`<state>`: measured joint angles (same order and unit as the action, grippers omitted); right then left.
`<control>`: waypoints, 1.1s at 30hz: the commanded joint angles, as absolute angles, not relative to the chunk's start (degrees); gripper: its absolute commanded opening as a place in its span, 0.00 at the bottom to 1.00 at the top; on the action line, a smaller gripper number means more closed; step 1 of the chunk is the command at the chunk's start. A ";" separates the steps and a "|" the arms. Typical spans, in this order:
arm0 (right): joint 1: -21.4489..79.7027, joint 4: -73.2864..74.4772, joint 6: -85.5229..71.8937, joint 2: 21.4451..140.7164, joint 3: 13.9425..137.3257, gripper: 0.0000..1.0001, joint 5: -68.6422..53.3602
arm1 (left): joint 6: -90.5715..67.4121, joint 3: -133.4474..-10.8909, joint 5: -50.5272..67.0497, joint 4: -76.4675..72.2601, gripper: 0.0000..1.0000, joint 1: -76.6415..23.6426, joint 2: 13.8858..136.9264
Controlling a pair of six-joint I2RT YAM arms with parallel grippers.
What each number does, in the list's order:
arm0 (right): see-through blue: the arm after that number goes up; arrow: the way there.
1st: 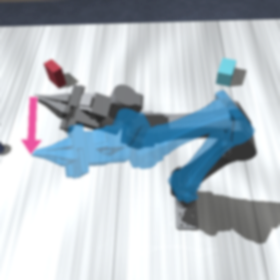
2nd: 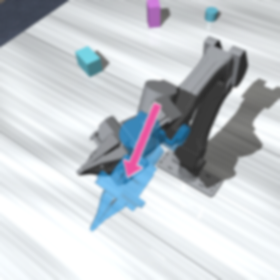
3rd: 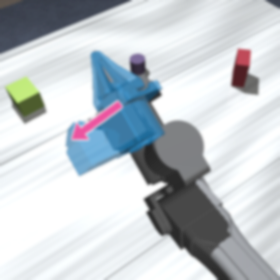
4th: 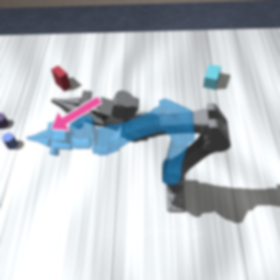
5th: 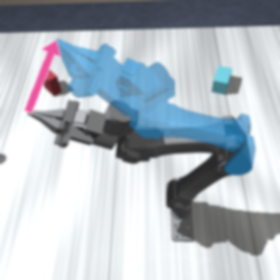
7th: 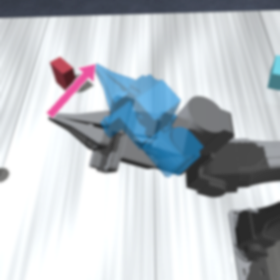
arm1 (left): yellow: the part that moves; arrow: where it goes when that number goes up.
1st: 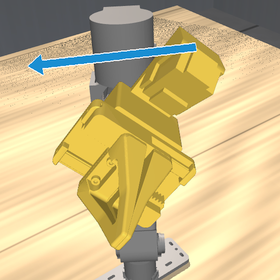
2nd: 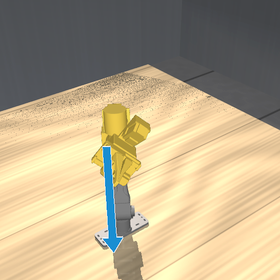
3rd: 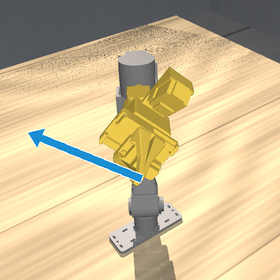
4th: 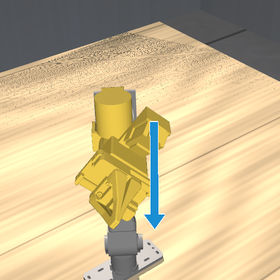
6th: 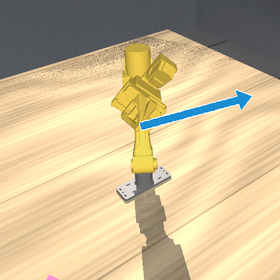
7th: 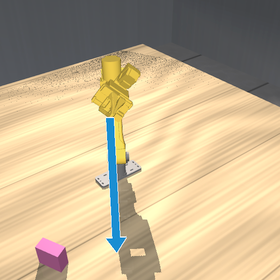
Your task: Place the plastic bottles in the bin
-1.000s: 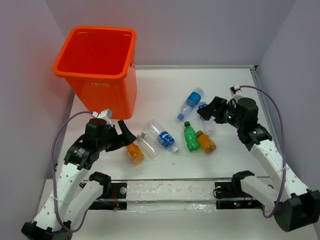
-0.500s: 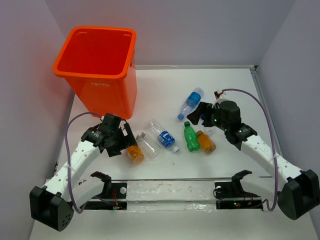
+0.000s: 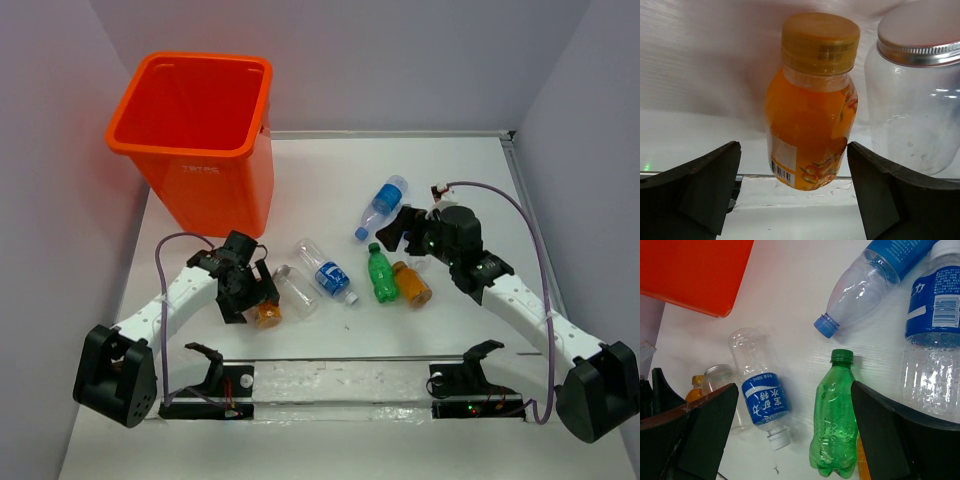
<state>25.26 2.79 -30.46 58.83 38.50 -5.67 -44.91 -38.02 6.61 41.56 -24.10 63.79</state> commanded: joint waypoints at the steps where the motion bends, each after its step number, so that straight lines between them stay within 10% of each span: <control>1: 25.84 -1.58 -30.15 58.27 38.50 0.99 -5.18 | -46.23 -37.61 4.58 39.82 0.95 -24.52 65.39; 12: 33.57 3.77 -23.91 64.85 44.02 0.98 -6.68 | -44.04 -39.20 2.20 39.37 0.56 -24.52 67.24; 33: 48.69 14.15 -14.68 94.64 65.29 0.89 4.30 | -35.69 -71.18 -5.28 37.90 0.56 -24.87 49.75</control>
<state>48.07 11.03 -17.34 91.33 61.04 2.24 -39.40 -65.23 -3.29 43.05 -24.43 50.06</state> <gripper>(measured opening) 0.892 0.752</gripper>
